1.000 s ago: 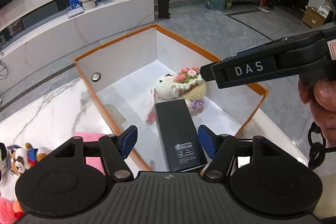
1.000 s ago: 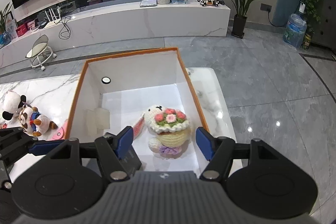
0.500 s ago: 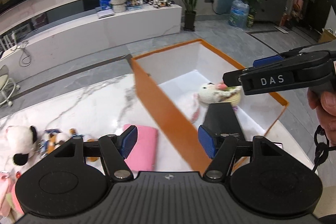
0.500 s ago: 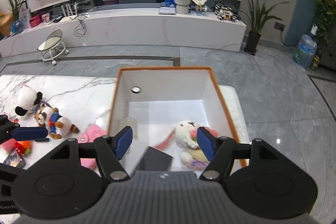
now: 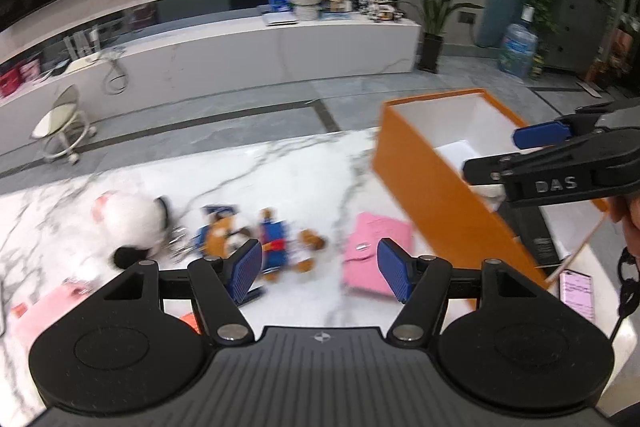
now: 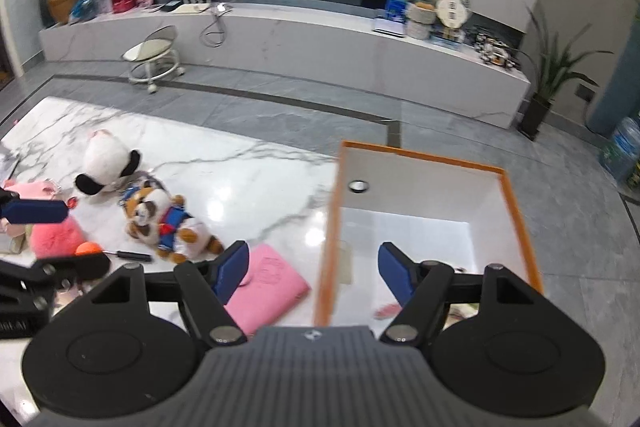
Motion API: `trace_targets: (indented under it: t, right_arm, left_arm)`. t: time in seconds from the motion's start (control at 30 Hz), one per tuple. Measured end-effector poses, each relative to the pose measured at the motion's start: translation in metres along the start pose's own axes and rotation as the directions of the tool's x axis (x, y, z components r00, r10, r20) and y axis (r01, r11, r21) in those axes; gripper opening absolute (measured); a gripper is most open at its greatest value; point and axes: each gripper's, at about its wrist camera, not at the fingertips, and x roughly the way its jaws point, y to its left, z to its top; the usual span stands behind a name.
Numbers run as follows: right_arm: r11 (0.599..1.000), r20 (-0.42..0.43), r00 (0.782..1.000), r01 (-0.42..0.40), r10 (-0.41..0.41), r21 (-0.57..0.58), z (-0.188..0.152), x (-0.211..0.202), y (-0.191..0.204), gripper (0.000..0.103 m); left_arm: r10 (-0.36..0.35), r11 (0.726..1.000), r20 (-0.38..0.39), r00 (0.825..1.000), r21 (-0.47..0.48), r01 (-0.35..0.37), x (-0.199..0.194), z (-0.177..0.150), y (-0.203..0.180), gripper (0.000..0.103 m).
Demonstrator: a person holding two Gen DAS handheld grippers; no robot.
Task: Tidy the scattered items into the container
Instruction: 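Withdraw both tools from the orange box back over the table items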
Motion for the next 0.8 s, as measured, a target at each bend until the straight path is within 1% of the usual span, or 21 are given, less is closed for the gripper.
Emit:
trace_targets:
  t: [0.2,0.33,0.5,0.6,0.8]
  right_arm:
    - [0.998,-0.021,0.999,-0.043,0.042,-0.047,0.005,0.017,0.027,0.074]
    - [0.994,-0.036,0.996,-0.08,0.077,-0.079,0.006,0.026,0.048,0.074]
    - [0.988,-0.071,0.992,-0.11,0.103,-0.112,0.004,0.043,0.07,0.075]
    - [0.982,-0.103,0.989,-0.122,0.108,-0.142,0.002,0.055,0.085,0.075]
    - [0.972,-0.135,0.983,-0.149,0.125,-0.179,0.002,0.071,0.109,0.075]
  left_arm:
    - [0.079,0.992,-0.032,0.996,-0.095,-0.082,-0.003,-0.023,0.057,0.075]
    - [0.104,0.984,-0.073,0.992,-0.14,-0.114,0.003,-0.044,0.088,0.075]
    - [0.096,0.981,-0.112,0.989,-0.157,-0.113,0.008,-0.064,0.108,0.075]
    - [0.076,0.982,-0.132,0.988,-0.16,-0.097,0.011,-0.077,0.115,0.075]
    - [0.033,0.992,-0.189,0.981,-0.117,-0.056,0.023,-0.102,0.112,0.075]
